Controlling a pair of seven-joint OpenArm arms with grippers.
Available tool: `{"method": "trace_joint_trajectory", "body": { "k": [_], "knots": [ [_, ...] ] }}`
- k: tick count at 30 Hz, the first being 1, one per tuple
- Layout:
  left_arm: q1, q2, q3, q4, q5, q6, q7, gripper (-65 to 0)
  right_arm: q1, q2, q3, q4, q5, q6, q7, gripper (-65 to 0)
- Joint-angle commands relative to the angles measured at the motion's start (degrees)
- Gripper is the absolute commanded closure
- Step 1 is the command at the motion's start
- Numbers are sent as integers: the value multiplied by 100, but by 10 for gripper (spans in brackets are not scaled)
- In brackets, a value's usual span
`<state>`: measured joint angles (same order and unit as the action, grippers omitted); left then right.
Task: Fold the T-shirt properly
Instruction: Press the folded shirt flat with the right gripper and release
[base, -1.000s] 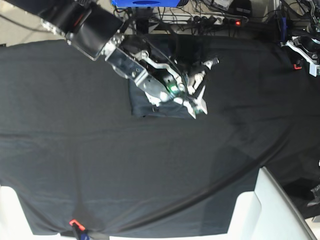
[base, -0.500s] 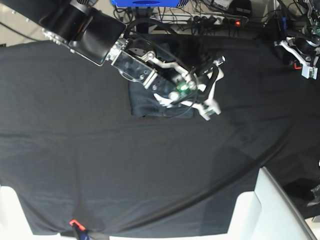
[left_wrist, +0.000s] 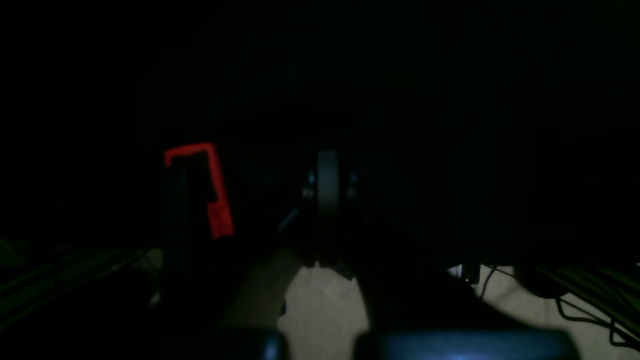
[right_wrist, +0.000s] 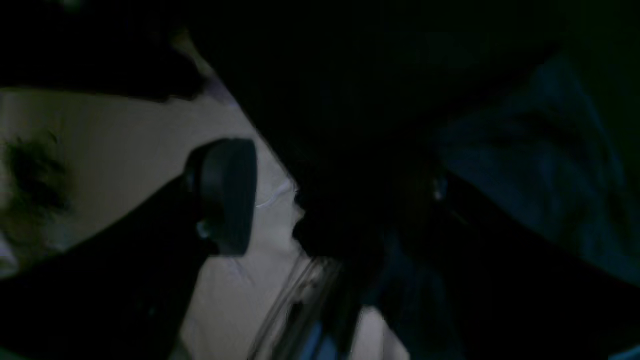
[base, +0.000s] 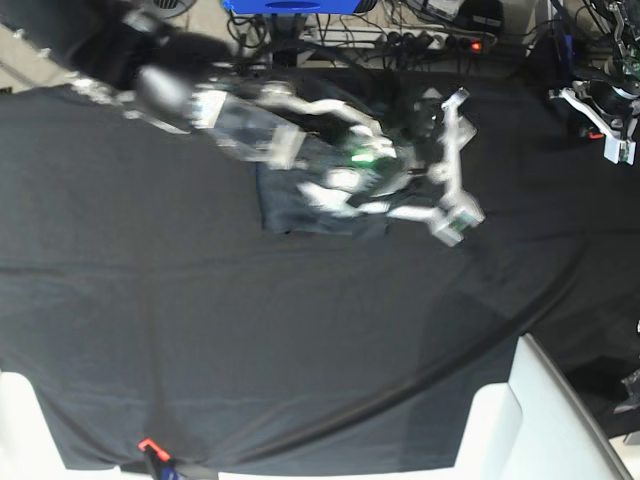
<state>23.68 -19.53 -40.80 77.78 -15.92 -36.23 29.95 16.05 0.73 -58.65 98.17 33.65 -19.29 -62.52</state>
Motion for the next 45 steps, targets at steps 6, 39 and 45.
{"method": "trace_joint_trajectory", "body": {
  "k": [6, 39, 45],
  "knots": [
    [45, -135, -65, 60, -56, 5, -81, 0, -915, 503, 1835, 429, 235, -194, 76, 0],
    [54, -214, -48, 68, -56, 5, -81, 0, -1, -755, 1826, -2709, 218, 483, 1210, -3],
    [27, -205, -39, 68, -56, 5, -81, 0, 272, -807, 1175, -2692, 261, 439, 1562, -3]
  ]
}}
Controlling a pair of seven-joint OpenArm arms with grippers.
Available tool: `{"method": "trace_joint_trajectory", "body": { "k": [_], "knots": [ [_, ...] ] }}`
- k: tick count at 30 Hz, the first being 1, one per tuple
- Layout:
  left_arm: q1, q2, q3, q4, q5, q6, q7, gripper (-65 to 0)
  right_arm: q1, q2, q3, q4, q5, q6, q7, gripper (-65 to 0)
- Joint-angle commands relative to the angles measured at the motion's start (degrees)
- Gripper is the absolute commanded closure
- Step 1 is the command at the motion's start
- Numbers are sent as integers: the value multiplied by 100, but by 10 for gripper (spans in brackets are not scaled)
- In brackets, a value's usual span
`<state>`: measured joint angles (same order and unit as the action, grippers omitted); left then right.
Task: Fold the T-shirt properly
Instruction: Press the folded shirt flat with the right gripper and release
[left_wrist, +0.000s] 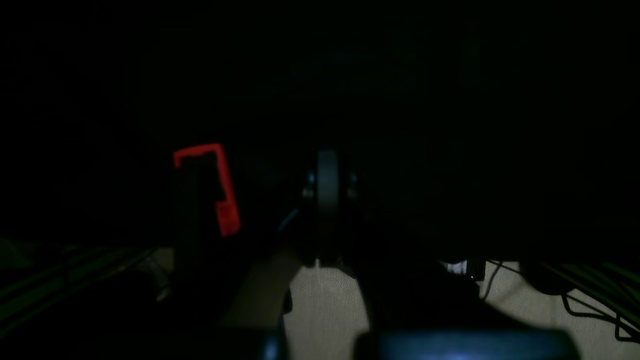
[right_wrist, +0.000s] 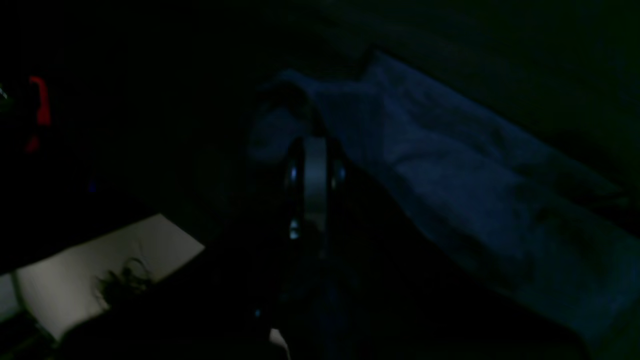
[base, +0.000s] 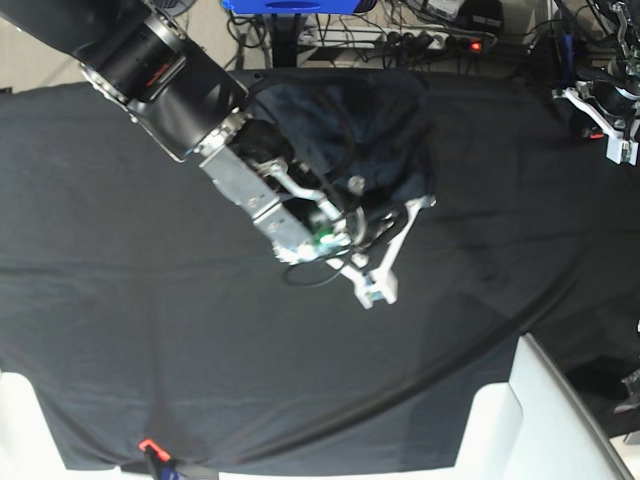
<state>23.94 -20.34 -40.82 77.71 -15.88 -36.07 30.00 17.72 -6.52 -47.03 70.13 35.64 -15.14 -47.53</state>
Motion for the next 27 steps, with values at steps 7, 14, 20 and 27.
{"method": "trace_joint_trajectory", "body": {
  "k": [7, 14, 20, 27],
  "knots": [
    [-8, -133, -37, 75, -60, -10, -86, 0, -475, 771, -5, 1554, 27, 15, -816, -3],
    [-8, -124, -28, 75, -60, -10, -86, 0, -1820, 1677, 267, 2767, 19, -522, -711, -3],
    [-16, -142, -28, 75, -60, -10, -77, 0, -2470, 2178, 329, 2750, 19, -574, 159, -3],
    [-16, -142, -28, 75, -60, -19, -77, 0, -2585, 2477, 338, 2653, 19, -583, 195, -3]
  ]
}}
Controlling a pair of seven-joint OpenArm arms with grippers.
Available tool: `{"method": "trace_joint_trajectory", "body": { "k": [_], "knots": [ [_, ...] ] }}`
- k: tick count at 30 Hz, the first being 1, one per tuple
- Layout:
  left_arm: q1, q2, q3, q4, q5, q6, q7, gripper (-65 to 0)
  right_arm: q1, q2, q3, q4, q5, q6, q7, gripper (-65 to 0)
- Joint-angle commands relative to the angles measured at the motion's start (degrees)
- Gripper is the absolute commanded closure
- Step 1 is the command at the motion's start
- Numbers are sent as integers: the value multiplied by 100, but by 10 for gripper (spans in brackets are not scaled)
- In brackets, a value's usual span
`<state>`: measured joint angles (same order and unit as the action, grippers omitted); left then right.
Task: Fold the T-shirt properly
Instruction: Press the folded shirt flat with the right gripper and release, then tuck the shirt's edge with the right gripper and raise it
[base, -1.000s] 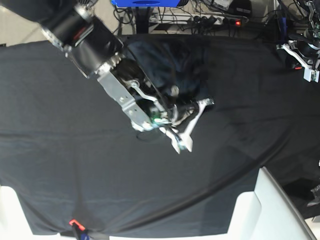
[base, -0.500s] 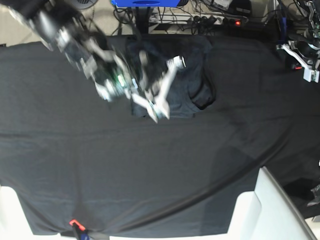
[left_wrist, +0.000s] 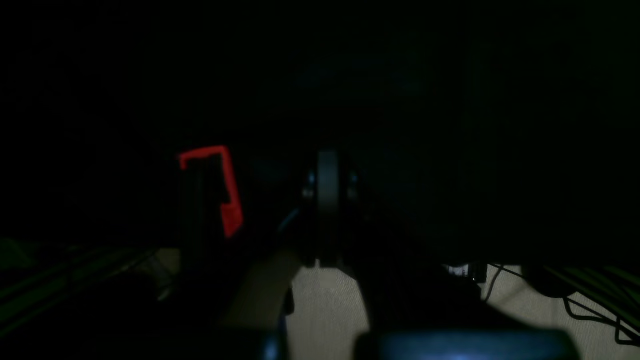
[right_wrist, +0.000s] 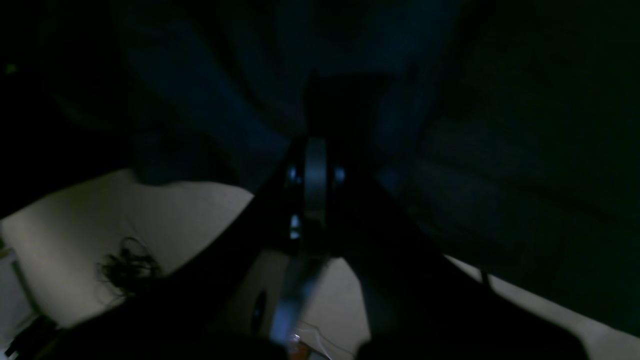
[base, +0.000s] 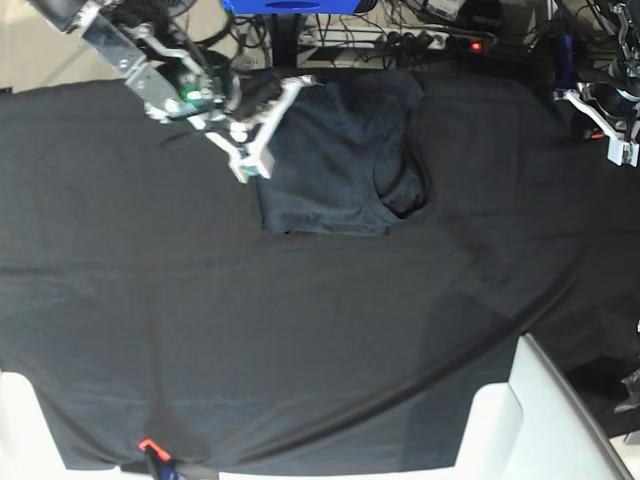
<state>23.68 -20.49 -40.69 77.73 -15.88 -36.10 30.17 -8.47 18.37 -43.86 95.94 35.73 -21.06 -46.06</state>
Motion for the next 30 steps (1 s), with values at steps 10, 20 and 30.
{"method": "trace_joint_trajectory", "body": {
  "k": [10, 20, 30],
  "knots": [
    [45, -127, -41, 73, -60, -34, -94, 0, -230, 251, 487, 256, 10, -123, 31, -3],
    [45, -127, -41, 73, -60, -34, -94, 0, 403, -277, 408, 1180, 19, -659, -708, -3],
    [54, -127, -41, 73, -60, -34, -103, 0, 1810, -1094, 188, -1238, 19, 141, -137, -3]
  ]
}}
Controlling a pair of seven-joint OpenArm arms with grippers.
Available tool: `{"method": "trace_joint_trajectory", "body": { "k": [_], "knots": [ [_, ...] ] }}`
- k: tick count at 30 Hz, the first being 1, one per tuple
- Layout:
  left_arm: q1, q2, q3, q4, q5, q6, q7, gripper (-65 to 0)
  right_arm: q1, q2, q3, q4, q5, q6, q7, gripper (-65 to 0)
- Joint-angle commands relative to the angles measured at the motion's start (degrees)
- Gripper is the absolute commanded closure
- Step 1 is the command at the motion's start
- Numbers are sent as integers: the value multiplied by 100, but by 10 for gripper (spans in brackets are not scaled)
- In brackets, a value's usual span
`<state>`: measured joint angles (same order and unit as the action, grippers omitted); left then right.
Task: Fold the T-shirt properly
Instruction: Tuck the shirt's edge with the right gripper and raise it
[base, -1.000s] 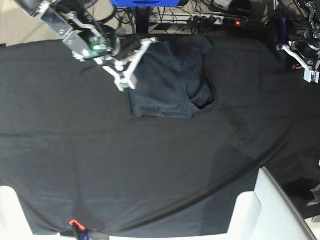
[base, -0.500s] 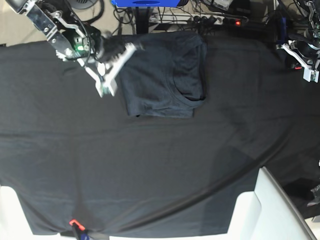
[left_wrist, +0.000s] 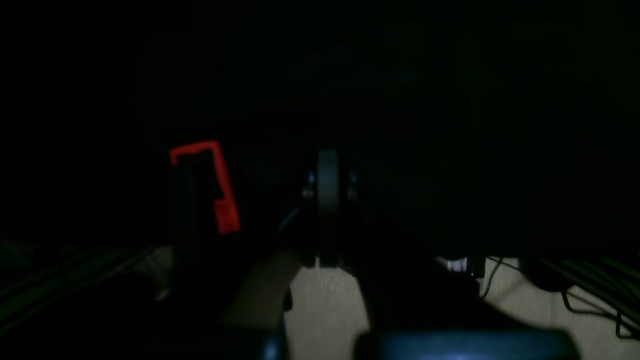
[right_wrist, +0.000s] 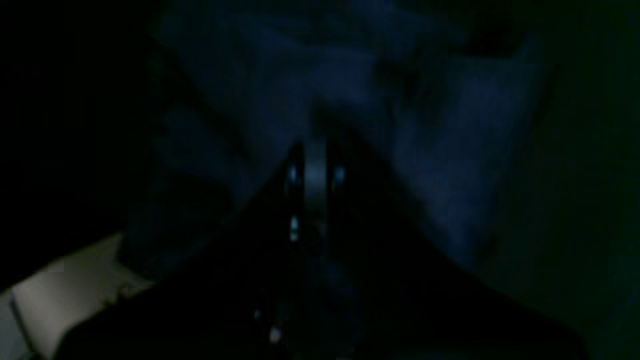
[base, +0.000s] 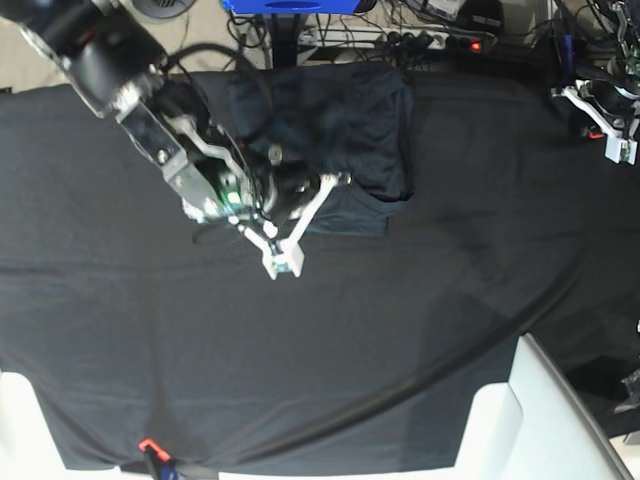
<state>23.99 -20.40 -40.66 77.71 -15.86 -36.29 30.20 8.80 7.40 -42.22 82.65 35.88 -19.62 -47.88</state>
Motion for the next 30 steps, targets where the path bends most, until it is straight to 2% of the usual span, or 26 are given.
{"method": "trace_joint_trajectory", "body": {
  "k": [1, 10, 22, 27, 30],
  "knots": [
    [23, -135, -43, 75, -63, -15, -105, 0, 127, 12, 24, -23, 3, -3, 115, -3],
    [14, -135, -43, 75, -63, -15, -105, 0, 496, 56, 59, -876, -5, -3, 476, -2],
    [14, -135, -43, 66, -63, -6, -105, 0, 628, 355, 77, -1175, -190, -3, 669, -2],
    [-21, -135, -43, -83, -63, -6, -105, 0, 619, 372, 103, -1166, -243, -56, 704, -2],
    [-21, -135, -43, -101, -63, -6, -105, 0, 531, 372, 358, -1131, -243, -56, 669, -2]
  ]
}}
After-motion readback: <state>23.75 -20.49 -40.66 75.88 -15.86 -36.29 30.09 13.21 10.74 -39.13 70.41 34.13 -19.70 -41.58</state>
